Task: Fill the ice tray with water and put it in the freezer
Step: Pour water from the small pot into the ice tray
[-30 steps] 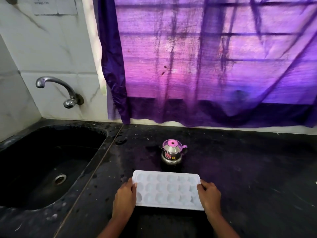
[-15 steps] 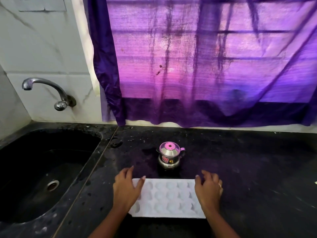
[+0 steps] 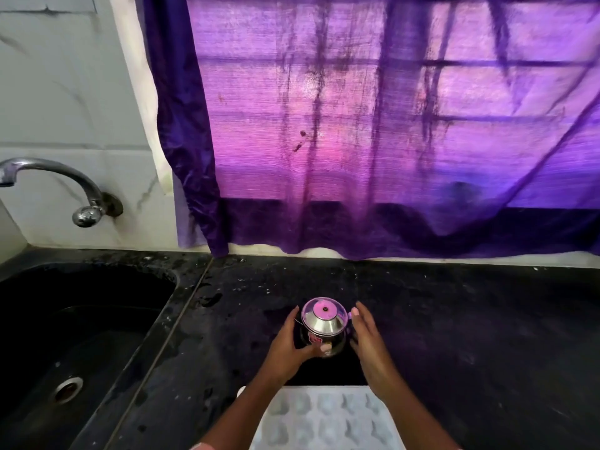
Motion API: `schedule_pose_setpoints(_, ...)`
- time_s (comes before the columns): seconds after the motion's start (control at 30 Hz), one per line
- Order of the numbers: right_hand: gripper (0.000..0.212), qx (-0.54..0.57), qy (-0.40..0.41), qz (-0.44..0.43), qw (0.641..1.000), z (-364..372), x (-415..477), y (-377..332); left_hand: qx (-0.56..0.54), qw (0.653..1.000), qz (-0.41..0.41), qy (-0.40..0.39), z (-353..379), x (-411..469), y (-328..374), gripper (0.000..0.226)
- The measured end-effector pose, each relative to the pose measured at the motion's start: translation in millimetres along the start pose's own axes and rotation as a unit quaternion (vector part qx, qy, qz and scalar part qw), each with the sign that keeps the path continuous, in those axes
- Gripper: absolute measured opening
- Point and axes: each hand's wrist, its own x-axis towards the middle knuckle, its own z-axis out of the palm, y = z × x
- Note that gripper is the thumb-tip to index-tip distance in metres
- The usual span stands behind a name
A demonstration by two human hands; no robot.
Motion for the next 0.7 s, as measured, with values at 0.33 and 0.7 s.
schedule_pose_setpoints(0.33,0.024,-0.017,0.012,-0.046,0.999,2,9,13,-0.041,0.998,0.030,0.034,5,8,-2,0.065)
schedule_pose_setpoints(0.7,0.022,-0.041,0.051,-0.081,0.995,1,4,4,-0.052,0.996,0.053,0.041,4,3,12,0.061)
